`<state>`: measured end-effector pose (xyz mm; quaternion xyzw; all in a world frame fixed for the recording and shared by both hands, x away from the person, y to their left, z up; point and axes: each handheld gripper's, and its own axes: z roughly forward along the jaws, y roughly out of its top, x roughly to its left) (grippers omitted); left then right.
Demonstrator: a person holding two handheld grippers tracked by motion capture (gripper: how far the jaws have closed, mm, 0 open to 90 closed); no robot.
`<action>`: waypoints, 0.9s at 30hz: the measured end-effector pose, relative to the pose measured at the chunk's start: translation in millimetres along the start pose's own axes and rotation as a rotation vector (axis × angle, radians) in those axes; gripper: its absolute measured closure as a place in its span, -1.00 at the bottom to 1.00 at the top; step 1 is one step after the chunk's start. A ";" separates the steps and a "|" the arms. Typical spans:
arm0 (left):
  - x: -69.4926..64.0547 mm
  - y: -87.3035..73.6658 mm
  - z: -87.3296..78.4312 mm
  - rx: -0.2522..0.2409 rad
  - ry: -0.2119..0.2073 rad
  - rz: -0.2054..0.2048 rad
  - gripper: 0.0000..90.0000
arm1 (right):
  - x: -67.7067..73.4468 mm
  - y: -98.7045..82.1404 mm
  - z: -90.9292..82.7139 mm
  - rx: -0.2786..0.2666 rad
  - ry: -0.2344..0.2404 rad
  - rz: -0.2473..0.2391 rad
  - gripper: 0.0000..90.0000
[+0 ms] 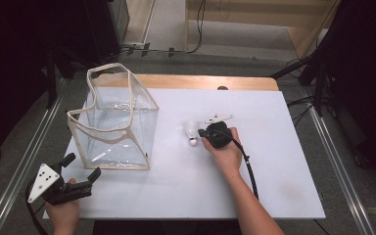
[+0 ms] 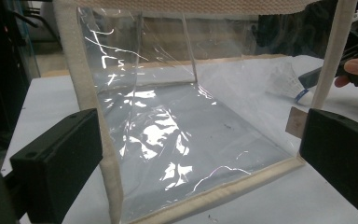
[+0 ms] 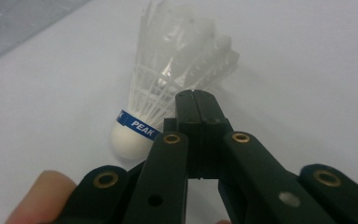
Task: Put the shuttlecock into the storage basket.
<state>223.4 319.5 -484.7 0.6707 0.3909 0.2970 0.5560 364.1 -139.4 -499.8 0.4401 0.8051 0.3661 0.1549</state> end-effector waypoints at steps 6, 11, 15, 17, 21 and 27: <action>0.2 0.0 0.0 0.000 -0.001 -0.001 -1.00 | 7.3 2.7 3.5 -0.005 0.016 -0.015 0.94; 0.3 0.0 -0.1 -0.001 -0.001 -0.001 -1.00 | 8.5 4.6 -5.9 -0.024 0.028 -0.018 0.94; 0.1 0.0 0.1 0.000 0.000 0.001 -1.00 | 7.8 7.9 -20.6 -0.048 0.064 0.003 0.31; -0.1 0.0 0.1 0.001 0.000 0.001 -1.00 | 8.9 8.4 -24.7 -0.053 0.093 0.013 0.03; -0.3 0.1 0.2 0.002 0.000 0.002 -1.00 | 13.8 8.6 -28.3 -0.046 0.104 0.017 -0.80; -0.3 0.0 0.2 0.003 -0.001 0.001 -1.00 | 19.5 7.7 -28.1 -0.029 0.073 0.049 -1.00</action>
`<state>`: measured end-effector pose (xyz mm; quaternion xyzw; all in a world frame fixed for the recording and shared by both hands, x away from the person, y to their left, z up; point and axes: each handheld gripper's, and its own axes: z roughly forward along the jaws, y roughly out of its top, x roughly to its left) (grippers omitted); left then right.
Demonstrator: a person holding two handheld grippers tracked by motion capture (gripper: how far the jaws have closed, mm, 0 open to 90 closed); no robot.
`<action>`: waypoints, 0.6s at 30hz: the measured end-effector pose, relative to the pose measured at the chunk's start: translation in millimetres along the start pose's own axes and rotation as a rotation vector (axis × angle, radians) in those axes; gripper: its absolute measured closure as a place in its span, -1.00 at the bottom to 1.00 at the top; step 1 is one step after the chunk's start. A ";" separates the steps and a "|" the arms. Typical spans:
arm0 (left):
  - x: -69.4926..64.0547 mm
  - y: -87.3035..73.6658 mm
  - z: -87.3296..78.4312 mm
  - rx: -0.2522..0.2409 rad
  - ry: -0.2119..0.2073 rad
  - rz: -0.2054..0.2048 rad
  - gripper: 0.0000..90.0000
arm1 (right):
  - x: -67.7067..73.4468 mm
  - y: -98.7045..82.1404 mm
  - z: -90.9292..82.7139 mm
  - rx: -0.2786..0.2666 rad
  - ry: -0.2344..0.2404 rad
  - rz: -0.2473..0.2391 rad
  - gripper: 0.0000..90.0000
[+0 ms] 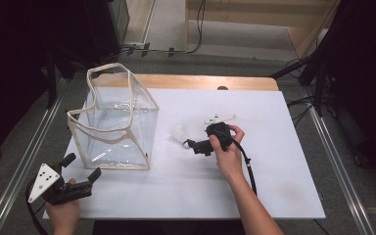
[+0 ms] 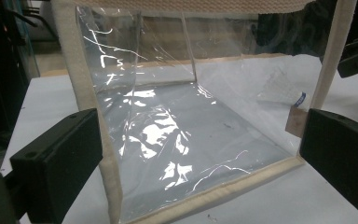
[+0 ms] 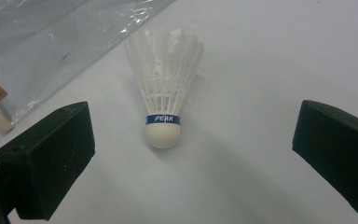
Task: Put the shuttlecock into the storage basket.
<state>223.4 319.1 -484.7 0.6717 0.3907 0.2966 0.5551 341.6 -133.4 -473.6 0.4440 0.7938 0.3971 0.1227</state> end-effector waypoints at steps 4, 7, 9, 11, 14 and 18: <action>0.2 0.0 -0.2 -0.001 -0.001 -0.002 -1.00 | 8.2 -3.1 3.9 0.015 0.012 -0.057 -1.00; 0.4 0.0 -0.2 -0.002 -0.002 -0.002 -1.00 | 12.2 -4.4 8.0 0.015 0.049 -0.081 -1.00; 0.2 0.0 -0.2 -0.001 -0.001 -0.001 -1.00 | 16.5 -5.1 12.6 0.041 0.025 -0.089 -1.00; 0.2 0.0 -0.2 -0.001 -0.001 -0.002 -1.00 | 19.9 -6.0 17.6 0.061 0.023 -0.090 -1.00; 0.5 0.0 -0.3 -0.001 -0.001 -0.003 -1.00 | 25.1 -6.5 23.2 0.063 0.013 -0.118 -0.81; 0.5 -0.1 -0.3 -0.003 -0.003 -0.003 -1.00 | 26.8 -5.9 28.6 0.078 0.008 -0.158 -0.45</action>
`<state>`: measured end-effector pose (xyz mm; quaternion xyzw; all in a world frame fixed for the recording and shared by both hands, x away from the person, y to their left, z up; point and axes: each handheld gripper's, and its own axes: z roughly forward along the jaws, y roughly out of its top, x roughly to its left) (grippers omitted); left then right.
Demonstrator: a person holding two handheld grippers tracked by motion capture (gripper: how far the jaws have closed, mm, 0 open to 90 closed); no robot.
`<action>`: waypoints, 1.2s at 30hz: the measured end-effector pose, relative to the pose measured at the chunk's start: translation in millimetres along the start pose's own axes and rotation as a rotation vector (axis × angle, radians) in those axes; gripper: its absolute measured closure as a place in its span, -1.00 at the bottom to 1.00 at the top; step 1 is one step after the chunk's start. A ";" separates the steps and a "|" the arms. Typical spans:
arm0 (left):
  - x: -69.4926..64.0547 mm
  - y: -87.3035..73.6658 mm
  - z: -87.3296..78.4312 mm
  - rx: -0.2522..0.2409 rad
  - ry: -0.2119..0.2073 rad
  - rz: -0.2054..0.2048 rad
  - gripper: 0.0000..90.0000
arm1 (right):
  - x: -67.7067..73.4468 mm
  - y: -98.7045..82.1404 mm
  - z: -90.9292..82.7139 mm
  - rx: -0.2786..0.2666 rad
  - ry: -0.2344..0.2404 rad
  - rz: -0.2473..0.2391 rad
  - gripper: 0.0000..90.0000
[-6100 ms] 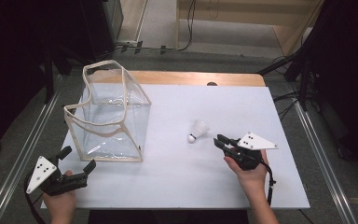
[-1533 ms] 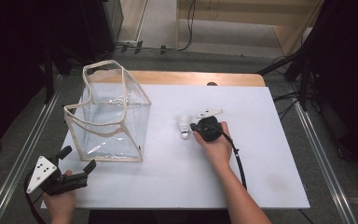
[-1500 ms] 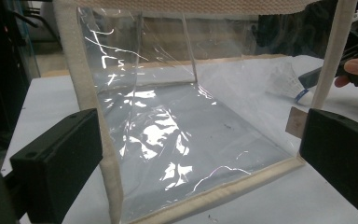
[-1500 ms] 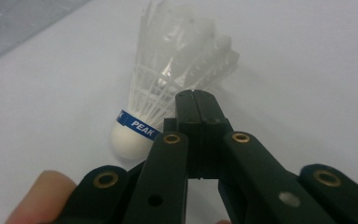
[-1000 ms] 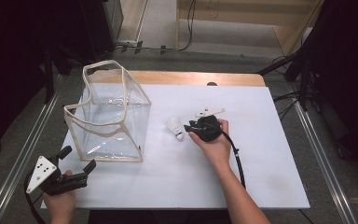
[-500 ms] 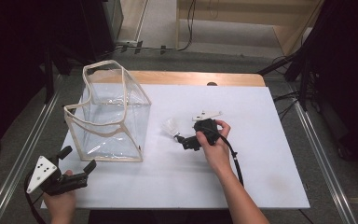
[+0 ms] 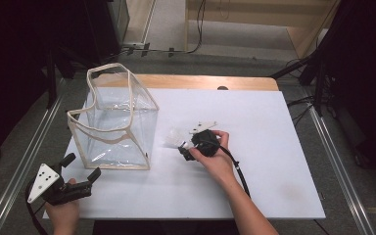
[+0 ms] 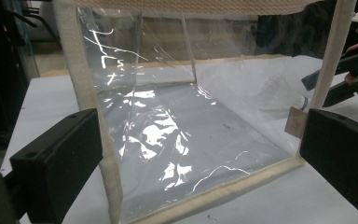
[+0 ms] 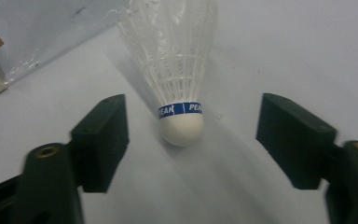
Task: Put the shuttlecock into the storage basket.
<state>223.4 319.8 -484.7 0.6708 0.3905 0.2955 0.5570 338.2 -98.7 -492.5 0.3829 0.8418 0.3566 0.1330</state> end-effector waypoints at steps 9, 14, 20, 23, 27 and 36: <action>0.1 0.1 -0.1 0.000 0.001 -0.001 -1.00 | 2.4 -0.2 12.0 0.057 0.060 -0.046 -0.07; 0.0 0.0 0.1 0.001 0.001 0.000 -1.00 | 4.4 0.4 17.6 0.072 0.079 -0.090 0.06; 0.0 0.0 -0.1 0.000 0.001 0.000 -1.00 | 6.7 0.7 19.3 0.084 0.071 -0.111 0.28; 0.1 0.0 -0.1 0.000 0.002 -0.002 -1.00 | 6.2 0.5 19.0 0.081 0.071 -0.111 0.38; 0.1 0.1 -0.1 0.000 0.002 -0.001 -1.00 | 6.4 0.8 17.9 0.080 0.071 -0.110 0.39; 0.0 0.0 0.2 0.000 0.002 0.002 -1.00 | 4.3 3.0 9.9 0.043 0.069 -0.083 0.39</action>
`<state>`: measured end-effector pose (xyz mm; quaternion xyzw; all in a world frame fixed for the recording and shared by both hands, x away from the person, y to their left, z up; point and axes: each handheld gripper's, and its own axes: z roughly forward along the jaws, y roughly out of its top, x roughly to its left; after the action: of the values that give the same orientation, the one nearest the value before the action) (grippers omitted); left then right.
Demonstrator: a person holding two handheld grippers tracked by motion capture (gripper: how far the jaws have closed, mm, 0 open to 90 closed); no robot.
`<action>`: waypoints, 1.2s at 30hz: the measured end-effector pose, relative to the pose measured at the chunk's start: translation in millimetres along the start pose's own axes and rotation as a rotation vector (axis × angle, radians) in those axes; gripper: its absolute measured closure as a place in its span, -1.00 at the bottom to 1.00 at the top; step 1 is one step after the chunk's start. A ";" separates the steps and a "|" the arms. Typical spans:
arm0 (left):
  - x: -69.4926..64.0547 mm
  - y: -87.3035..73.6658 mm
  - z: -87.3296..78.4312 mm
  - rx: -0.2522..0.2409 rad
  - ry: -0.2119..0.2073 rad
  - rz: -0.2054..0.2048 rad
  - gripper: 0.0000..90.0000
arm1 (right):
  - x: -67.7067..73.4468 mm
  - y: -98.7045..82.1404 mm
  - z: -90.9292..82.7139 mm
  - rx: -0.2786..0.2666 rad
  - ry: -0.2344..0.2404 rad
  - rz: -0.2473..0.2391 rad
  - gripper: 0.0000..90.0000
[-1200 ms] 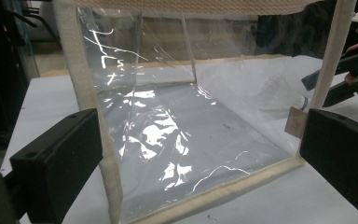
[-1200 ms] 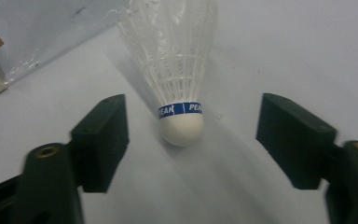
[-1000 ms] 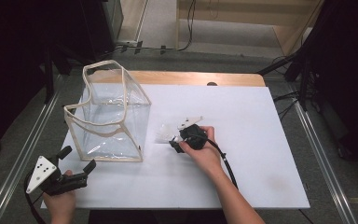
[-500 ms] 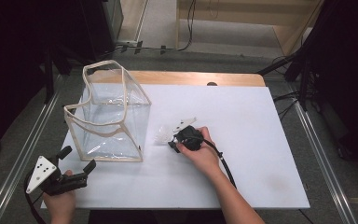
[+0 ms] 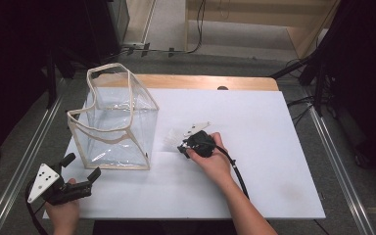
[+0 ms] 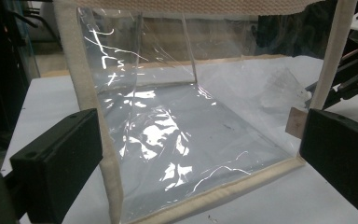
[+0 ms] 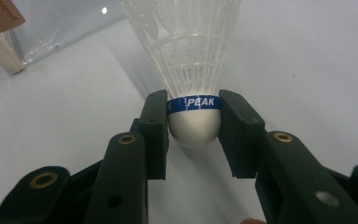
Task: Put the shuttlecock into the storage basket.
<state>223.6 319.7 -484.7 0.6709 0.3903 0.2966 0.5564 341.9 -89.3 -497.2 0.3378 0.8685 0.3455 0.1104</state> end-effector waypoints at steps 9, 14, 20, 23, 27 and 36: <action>-0.2 0.0 0.1 0.001 0.000 0.000 -1.00 | -1.7 1.6 -9.1 -0.034 0.004 0.029 0.39; -0.2 0.0 0.1 0.001 0.000 0.000 -1.00 | -3.4 2.5 -14.2 -0.052 0.008 0.042 0.39; -0.2 0.0 0.1 0.000 0.000 0.000 -1.00 | -4.0 5.5 -19.9 -0.065 0.011 0.047 0.39; -0.1 -0.1 0.1 0.001 0.001 0.000 -1.00 | -3.7 7.5 -22.5 -0.072 0.011 0.047 0.39; -0.1 -0.1 0.1 0.001 0.000 0.000 -1.00 | -3.9 9.8 -26.2 -0.081 0.010 0.050 0.39; -0.1 0.0 0.0 0.001 0.000 0.000 -1.00 | -4.5 14.9 -34.6 -0.118 0.014 0.048 0.39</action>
<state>223.5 319.6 -484.7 0.6711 0.3906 0.2963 0.5562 338.1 -102.5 -461.8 0.3491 0.8390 0.4011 0.1158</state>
